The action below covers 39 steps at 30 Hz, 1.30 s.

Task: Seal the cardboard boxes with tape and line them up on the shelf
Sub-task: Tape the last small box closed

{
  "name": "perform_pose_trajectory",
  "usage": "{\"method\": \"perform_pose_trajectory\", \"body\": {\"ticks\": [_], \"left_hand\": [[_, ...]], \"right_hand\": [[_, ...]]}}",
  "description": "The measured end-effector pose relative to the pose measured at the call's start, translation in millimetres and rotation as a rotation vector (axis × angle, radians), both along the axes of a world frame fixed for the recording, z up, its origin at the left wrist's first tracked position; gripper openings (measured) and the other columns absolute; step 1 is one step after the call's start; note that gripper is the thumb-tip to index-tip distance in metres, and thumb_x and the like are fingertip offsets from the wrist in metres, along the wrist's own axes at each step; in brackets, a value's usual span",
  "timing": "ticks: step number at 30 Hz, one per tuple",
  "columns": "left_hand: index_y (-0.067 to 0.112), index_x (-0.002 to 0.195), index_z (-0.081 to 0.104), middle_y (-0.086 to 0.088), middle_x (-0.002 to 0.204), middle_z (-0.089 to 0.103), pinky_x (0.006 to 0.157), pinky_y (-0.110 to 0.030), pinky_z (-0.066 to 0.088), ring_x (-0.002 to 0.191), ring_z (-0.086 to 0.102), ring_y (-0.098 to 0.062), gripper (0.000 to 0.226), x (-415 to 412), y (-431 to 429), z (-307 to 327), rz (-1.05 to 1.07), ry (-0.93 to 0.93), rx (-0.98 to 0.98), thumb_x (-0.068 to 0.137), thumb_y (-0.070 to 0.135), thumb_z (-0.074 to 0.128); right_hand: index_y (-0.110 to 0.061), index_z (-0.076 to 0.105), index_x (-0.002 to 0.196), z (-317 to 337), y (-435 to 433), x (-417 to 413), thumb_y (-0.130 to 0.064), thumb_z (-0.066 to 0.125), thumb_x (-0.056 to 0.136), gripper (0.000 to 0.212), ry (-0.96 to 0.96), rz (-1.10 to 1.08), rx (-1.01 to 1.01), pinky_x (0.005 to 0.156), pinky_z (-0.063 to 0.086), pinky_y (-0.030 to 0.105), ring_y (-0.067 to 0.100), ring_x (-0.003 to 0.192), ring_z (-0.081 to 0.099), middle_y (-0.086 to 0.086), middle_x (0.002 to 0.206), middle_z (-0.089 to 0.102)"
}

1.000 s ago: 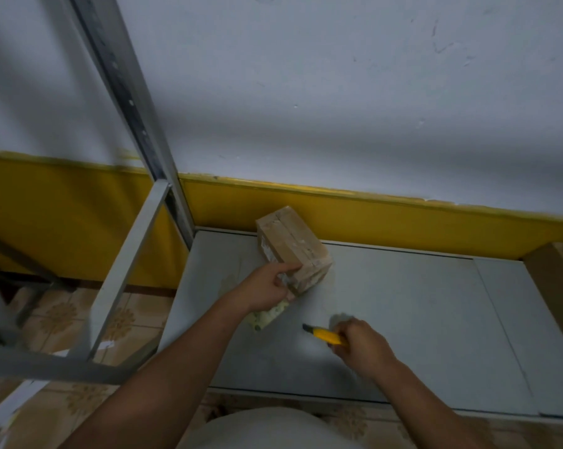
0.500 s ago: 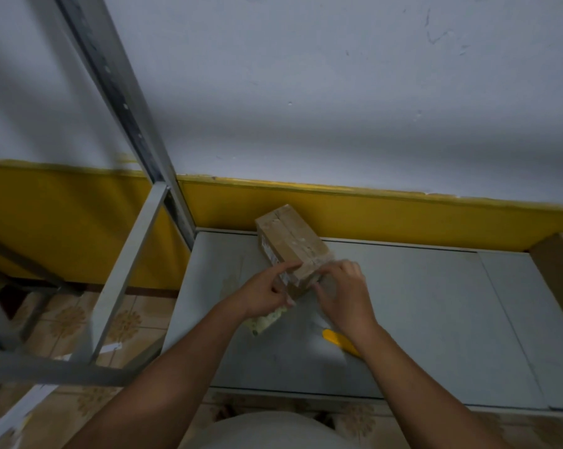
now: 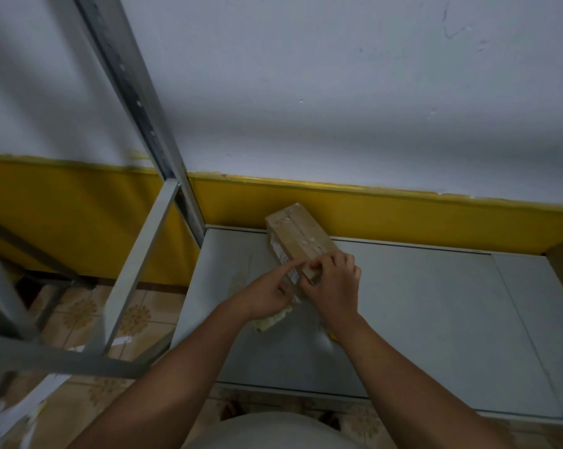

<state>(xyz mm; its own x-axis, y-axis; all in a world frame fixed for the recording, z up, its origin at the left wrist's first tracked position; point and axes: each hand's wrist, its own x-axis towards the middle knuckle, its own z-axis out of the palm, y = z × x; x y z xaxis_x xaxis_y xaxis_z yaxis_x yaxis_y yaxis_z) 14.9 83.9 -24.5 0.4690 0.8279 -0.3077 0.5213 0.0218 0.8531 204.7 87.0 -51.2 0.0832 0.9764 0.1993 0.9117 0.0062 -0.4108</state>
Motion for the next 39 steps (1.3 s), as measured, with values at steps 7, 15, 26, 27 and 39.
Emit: {"method": "perform_pose_trajectory", "body": {"ticks": [7, 15, 26, 27, 39], "left_hand": [[0.059, 0.161, 0.006, 0.011, 0.118, 0.068, 0.086, -0.032, 0.055, 0.103, 0.064, -0.010, 0.090, -40, -9, -26, -0.026, 0.394, 0.340, 0.101, 0.026, 0.064], [0.017, 0.165, 0.027, -0.019, 0.128, 0.063, 0.088, -0.045, 0.054, 0.112, 0.065, -0.037, 0.061, -30, -32, -89, -0.263, 0.764, 0.529, 0.108, 0.023, 0.047], [0.019, 0.107, 0.070, -0.003, 0.094, 0.072, 0.058, -0.034, 0.058, 0.082, 0.066, -0.022, 0.026, -38, -33, -100, -0.359, 0.764, 0.678, 0.084, 0.020, 0.081], [0.016, 0.110, 0.069, -0.006, 0.098, 0.072, 0.063, -0.037, 0.059, 0.087, 0.066, -0.025, 0.023, -37, -33, -102, -0.354, 0.763, 0.652, 0.088, 0.018, 0.077], [0.042, 0.167, 0.014, -0.012, 0.122, 0.067, 0.064, -0.024, 0.045, 0.079, 0.062, -0.017, 0.055, -24, -27, -94, -0.284, 0.664, 0.430, 0.114, 0.036, 0.031]], "right_hand": [[-0.031, 0.065, 0.097, -1, -3, 3, -0.054, 0.073, 0.075, 0.033, 0.017, 0.015, 0.007, 0.083, 0.041, 0.040, 0.021, 0.106, 0.046, -0.006, 0.106, 0.056], [-0.032, 0.064, 0.100, 1, -2, 6, -0.058, 0.070, 0.077, 0.036, 0.020, 0.035, -0.024, 0.084, 0.041, 0.039, 0.019, 0.108, 0.043, -0.007, 0.108, 0.054], [-0.033, 0.063, 0.102, 4, -3, 9, -0.056, 0.072, 0.078, 0.034, 0.036, 0.045, -0.042, 0.086, 0.042, 0.040, 0.019, 0.109, 0.043, -0.007, 0.110, 0.053], [-0.033, 0.063, 0.101, 4, -3, 9, -0.056, 0.073, 0.078, 0.035, 0.038, 0.044, -0.041, 0.086, 0.042, 0.040, 0.019, 0.109, 0.043, -0.007, 0.109, 0.054], [-0.031, 0.064, 0.099, 4, -6, 9, -0.053, 0.076, 0.078, 0.033, 0.066, 0.039, -0.017, 0.083, 0.040, 0.037, 0.019, 0.109, 0.043, -0.007, 0.108, 0.054]]}}
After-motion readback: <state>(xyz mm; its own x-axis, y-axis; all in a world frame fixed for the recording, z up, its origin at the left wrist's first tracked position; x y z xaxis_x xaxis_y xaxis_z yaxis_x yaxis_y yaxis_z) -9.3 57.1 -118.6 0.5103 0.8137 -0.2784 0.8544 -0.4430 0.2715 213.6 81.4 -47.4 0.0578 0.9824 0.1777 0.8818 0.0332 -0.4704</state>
